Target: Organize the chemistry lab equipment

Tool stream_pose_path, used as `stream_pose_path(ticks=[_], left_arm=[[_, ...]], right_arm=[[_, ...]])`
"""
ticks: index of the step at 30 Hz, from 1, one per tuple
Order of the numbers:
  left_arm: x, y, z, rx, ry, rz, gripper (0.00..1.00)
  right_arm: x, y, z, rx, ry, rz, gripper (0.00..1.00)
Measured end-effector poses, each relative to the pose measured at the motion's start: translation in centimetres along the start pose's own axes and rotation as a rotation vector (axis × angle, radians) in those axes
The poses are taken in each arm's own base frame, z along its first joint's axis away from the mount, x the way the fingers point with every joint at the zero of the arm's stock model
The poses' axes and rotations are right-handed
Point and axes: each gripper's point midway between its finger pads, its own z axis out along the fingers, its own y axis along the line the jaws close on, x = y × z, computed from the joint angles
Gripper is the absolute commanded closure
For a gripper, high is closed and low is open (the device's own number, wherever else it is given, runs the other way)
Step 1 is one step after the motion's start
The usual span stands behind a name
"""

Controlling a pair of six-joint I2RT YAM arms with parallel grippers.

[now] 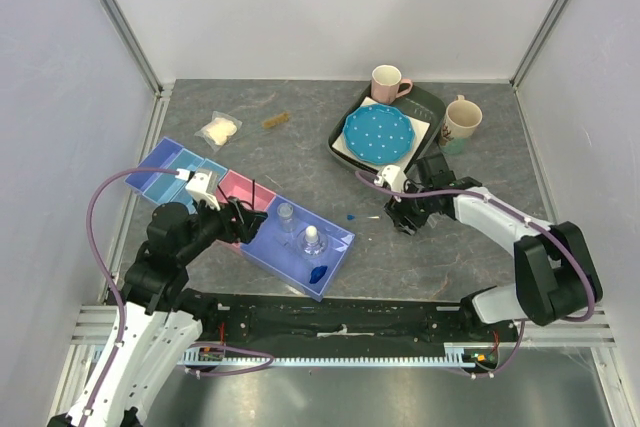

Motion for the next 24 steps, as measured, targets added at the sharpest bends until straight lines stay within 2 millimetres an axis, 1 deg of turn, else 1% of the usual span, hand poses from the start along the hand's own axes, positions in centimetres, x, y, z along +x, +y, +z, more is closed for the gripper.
stream_pose_path(ticks=[4, 7, 10, 16, 24], left_arm=[[-0.4, -0.4, 0.0, 0.023, -0.013, 0.01, 0.21], [-0.5, -0.9, 0.0, 0.05, -0.016, 0.013, 0.21], [-0.6, -1.2, 0.1, 0.067, -0.021, 0.016, 0.21], [-0.4, -1.2, 0.1, 0.069, -0.02, 0.016, 0.21], [-0.5, -1.2, 0.1, 0.071, -0.028, 0.018, 0.21]], right_arm=[[0.4, -0.8, 1.0, 0.033, 0.045, 0.021, 0.46], [0.5, -1.6, 1.5, 0.06, 0.063, 0.037, 0.48], [0.5, -2.0, 1.5, 0.083, 0.069, 0.046, 0.5], [0.5, -2.3, 1.6, 0.097, 0.067, 0.054, 0.54], [1.2, -2.2, 2.4, 0.08, 0.094, 0.072, 0.58]])
